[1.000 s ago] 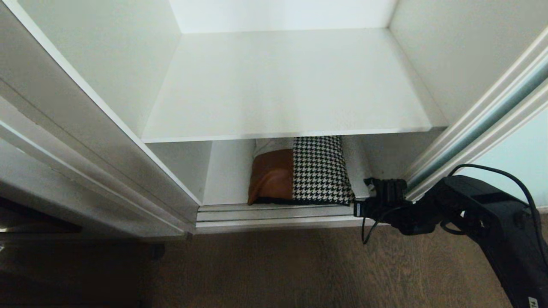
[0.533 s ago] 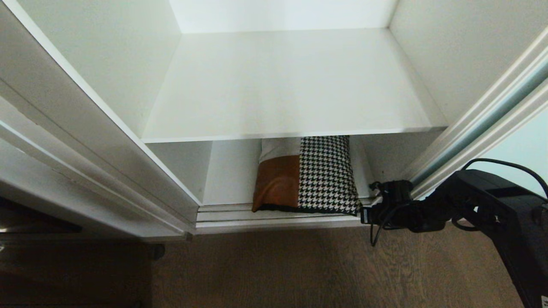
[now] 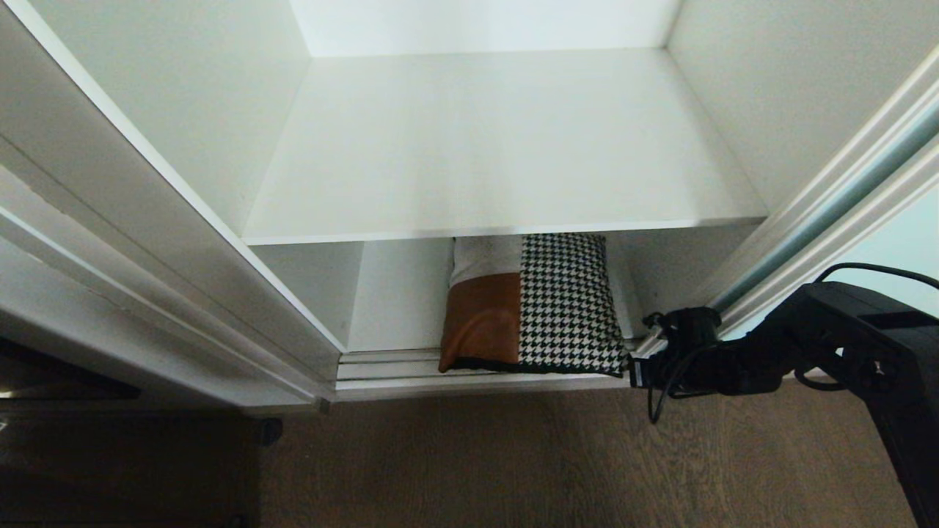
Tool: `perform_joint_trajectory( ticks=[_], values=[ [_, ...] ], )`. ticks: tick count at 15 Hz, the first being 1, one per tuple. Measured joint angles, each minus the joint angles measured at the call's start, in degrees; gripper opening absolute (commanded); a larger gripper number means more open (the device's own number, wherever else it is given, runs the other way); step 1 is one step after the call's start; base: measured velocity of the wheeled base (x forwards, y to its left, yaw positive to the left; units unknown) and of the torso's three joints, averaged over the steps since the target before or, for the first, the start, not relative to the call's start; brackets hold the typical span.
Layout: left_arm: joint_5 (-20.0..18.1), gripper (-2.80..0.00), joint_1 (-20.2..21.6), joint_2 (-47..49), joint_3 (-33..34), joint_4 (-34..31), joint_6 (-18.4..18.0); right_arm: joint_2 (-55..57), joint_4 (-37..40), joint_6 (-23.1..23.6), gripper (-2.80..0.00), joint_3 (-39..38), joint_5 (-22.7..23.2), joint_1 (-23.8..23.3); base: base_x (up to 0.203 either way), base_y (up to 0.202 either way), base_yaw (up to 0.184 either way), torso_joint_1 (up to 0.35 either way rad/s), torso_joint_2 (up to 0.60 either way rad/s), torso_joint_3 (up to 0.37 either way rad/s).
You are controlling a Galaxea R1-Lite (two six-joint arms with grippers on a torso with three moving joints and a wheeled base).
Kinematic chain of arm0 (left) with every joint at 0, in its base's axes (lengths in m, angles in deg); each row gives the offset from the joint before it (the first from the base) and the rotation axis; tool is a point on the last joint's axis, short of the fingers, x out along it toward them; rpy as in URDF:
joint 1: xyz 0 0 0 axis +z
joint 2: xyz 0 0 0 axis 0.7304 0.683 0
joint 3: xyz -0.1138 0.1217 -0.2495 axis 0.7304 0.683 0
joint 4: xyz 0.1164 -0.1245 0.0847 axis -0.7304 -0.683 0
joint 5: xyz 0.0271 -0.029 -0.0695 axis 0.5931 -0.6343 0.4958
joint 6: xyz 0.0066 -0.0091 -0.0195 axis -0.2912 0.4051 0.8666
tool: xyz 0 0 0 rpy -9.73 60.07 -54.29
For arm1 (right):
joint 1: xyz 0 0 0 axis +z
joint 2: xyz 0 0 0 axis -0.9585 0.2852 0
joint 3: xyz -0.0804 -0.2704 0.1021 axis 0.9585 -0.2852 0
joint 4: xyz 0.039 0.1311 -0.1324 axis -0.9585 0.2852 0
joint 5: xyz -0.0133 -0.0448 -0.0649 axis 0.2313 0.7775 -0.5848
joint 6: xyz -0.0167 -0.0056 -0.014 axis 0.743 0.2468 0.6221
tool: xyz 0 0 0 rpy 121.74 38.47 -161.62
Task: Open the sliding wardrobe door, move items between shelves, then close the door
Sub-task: Place the pillow on the higher shelf
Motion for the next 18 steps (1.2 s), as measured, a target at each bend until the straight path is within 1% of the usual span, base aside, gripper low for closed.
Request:
perform_joint_trajectory(
  ticks=[2,6,8,10,12,13,15,16,18],
  values=[
    [0.04,-2.80,0.00,0.00,-0.09,-0.34,0.21,-0.55,0.13,-0.03,-2.80,-0.92,-0.02,-0.09,0.000,0.000,0.000,0.000,0.00,0.000],
    [-0.39,-2.80,0.00,0.07,-0.51,-1.68,-0.64,-1.90,-0.37,-0.82,-2.80,-3.91,0.41,-0.98,0.000,0.000,0.000,0.000,0.00,0.000],
    [-0.50,-2.80,0.00,0.73,-1.07,-3.06,-2.32,-2.42,-0.49,-1.06,-2.80,-4.38,0.67,-1.43,0.000,0.000,0.000,0.000,0.00,0.000],
    [-0.54,-2.80,0.02,2.62,-3.73,-4.50,-2.92,-2.91,-0.89,-0.91,-2.80,-5.17,1.57,-1.96,0.000,0.000,0.000,0.000,0.00,0.000],
    [-0.95,-2.80,0.02,7.74,-8.79,-4.11,-2.12,-3.11,-2.63,-0.94,-2.80,-5.69,2.02,-2.07,0.000,0.000,0.000,0.000,0.00,0.000],
    [-1.75,-2.80,0.00,11.85,-11.97,-3.90,-0.90,-3.08,-3.53,-0.95,-2.80,-6.01,2.03,-2.12,0.000,0.000,0.000,0.000,0.00,0.000],
    [-5.16,-2.80,-0.06,21.62,-17.75,-3.80,2.70,-2.87,-5.38,-0.86,-2.80,-6.40,2.04,-2.10,0.000,0.000,0.000,0.000,0.00,0.000],
    [-7.46,-2.80,-0.09,27.23,-20.58,-3.75,4.99,-2.76,-5.99,-0.83,-2.80,-6.45,2.01,-2.10,0.000,0.000,0.000,0.000,0.00,0.000],
    [-13.25,-2.80,-0.15,39.25,-25.16,-3.64,10.24,-2.47,-6.37,-0.75,-2.80,-6.49,2.05,-2.10,0.000,0.000,0.000,0.000,0.00,0.000]
  ],
)
